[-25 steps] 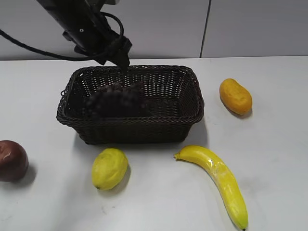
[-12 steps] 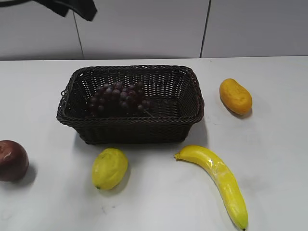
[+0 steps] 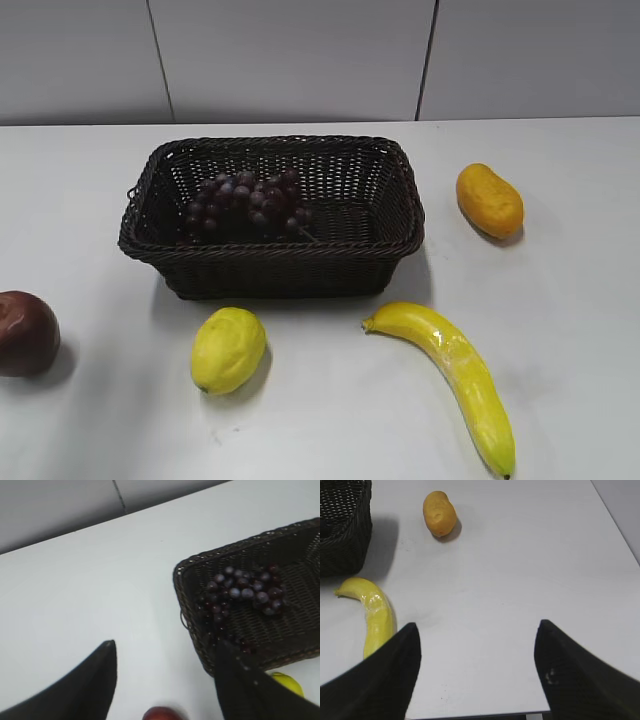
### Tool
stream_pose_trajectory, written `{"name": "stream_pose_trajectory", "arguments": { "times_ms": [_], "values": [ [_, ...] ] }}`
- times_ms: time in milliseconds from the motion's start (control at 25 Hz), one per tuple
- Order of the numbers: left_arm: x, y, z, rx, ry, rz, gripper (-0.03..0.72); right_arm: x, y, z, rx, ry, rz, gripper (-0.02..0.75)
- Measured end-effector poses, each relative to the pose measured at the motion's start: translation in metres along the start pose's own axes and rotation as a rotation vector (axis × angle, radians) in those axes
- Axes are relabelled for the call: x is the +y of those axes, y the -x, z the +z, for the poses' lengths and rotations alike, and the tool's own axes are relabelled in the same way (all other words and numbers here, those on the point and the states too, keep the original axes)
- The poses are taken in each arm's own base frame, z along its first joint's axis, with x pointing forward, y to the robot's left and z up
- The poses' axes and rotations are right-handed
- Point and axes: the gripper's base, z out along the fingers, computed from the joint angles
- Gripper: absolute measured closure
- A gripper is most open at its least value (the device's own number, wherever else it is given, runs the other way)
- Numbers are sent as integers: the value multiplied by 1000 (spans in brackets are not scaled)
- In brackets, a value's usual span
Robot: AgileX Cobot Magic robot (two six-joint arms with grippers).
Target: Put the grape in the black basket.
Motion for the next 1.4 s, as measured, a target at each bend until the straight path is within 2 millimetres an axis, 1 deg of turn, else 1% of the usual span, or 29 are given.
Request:
{"name": "stream_pose_trajectory", "arguments": {
  "times_ms": [120,200,240,320,360,480,600,680,800,920,1160,1280,1400],
  "values": [
    [17,-12,-14,-13,47,-49,105,0,0,0,0,0,0,200],
    [26,-27,-21,-6,76,-83,112,0,0,0,0,0,0,200],
    [30,-35,-21,9,87,-96,113,0,0,0,0,0,0,200],
    [37,-54,-26,29,114,-128,117,0,0,0,0,0,0,200],
    [39,-64,-24,50,125,-143,118,0,0,0,0,0,0,200],
    [42,-100,-26,98,149,-188,120,0,0,0,0,0,0,200],
    [38,-135,-25,129,162,-225,123,0,0,0,0,0,0,200],
    [32,-156,-23,114,159,-242,122,0,0,0,0,0,0,200],
    [22,-184,-24,57,131,-262,122,0,0,0,0,0,0,200],
    [11,-210,-30,0,110,-275,129,0,0,0,0,0,0,200],
    [-3,-261,-37,-71,115,-273,135,0,0,0,0,0,0,200],
    [-8,-280,-40,-120,125,-269,136,0,0,0,0,0,0,200],
    [-11,-290,-41,-156,130,-247,136,0,0,0,0,0,0,200]
  ]
}}
